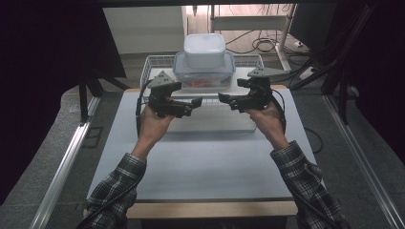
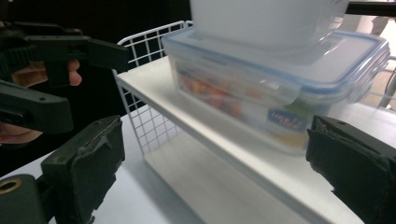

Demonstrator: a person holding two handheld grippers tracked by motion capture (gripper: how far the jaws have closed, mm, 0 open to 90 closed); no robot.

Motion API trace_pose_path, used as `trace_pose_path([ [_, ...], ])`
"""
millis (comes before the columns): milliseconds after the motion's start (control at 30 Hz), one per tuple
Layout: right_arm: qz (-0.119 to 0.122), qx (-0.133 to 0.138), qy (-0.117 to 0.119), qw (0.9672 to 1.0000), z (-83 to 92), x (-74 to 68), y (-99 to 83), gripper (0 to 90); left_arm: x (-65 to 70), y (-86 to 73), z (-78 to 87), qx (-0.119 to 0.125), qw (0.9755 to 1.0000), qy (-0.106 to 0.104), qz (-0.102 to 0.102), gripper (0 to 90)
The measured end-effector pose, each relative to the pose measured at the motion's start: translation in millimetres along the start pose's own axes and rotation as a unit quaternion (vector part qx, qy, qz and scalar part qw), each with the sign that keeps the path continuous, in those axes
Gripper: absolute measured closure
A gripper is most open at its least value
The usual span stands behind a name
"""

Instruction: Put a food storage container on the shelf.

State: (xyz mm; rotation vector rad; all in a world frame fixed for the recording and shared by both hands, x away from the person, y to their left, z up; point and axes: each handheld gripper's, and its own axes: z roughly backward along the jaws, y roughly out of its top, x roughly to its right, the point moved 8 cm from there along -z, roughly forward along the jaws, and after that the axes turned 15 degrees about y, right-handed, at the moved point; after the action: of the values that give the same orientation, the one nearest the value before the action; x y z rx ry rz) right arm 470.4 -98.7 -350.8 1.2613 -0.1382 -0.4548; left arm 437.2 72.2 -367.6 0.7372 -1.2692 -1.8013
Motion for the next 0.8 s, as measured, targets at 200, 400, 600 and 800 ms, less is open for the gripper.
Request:
trace_pose_path([
  [200, 0.004, -0.005, 0.008, 0.9999, 0.8, -9.7, -15.6, 4.3, 7.5, -22.6, 4.2, -0.001, 1.0000, -0.005, -0.006, 3.0],
  [400, 0.004, -0.010, 0.017, 0.9998, 0.8, -18.4, -30.1, 3.9, 14.4, -42.2, 6.5, -0.002, 0.9997, 0.002, -0.022, 3.0],
  [600, 0.005, -0.019, 0.020, 0.9996, 0.8, -23.9, -45.6, 3.3, 22.4, -58.0, 11.4, -0.007, 0.9991, 0.002, -0.041, 2.8],
  [800, 0.010, -0.029, 0.026, 0.9992, -1.3, -26.7, -64.4, 2.3, 29.4, -75.2, 14.2, -0.012, 0.9991, -0.002, -0.040, 2.6],
])
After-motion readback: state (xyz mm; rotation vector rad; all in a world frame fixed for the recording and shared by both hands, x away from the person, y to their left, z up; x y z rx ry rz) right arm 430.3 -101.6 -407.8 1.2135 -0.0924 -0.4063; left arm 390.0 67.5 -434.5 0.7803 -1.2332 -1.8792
